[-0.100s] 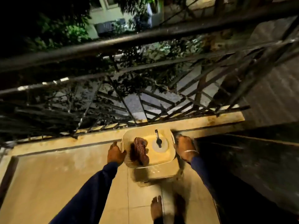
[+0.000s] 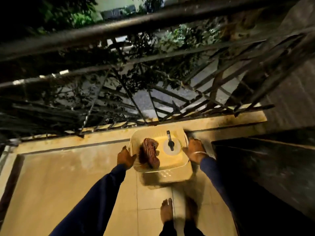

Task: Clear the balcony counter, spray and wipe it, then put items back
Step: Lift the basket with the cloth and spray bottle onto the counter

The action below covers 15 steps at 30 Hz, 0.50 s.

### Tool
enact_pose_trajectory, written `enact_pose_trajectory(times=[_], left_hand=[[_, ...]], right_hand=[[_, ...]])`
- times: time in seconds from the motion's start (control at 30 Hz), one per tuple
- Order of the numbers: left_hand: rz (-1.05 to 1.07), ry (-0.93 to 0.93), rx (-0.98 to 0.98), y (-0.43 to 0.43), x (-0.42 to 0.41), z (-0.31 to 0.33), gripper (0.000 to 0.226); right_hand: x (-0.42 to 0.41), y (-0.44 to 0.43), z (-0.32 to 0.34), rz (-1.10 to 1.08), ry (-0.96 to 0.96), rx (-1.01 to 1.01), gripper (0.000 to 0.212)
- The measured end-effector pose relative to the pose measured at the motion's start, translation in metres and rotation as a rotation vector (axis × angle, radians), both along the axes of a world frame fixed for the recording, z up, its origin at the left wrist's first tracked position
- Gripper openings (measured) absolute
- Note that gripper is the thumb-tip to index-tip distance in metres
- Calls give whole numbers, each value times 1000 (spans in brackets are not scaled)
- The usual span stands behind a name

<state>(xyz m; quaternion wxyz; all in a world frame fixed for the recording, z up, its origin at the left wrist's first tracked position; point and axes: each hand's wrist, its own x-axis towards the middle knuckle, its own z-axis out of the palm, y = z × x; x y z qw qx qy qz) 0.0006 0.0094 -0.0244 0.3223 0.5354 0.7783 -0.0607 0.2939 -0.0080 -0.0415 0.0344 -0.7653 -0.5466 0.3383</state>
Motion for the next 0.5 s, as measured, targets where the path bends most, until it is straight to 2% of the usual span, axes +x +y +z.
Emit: enact_pose_trajectory(times=[0.1,0.17,0.3,0.4,0.5], left_hand=[[14,-6,-3,4,2,-16,37],[69,-25,14,7,0,-21,27],[216,-127,36,19,-11,-24,28],[246,-186,137,22,-27,-9,36],[328,-338,191,15,-25,49,31]], right_hand=[[-6,10,-26,-25,1,-91,39],[-8,15,-33,-31,0,-115,32],[-7,31,-43,-62,63,-78,30],[-11,34,0,-92,87,5,29],[-3,42,59,-31,42,86,23]])
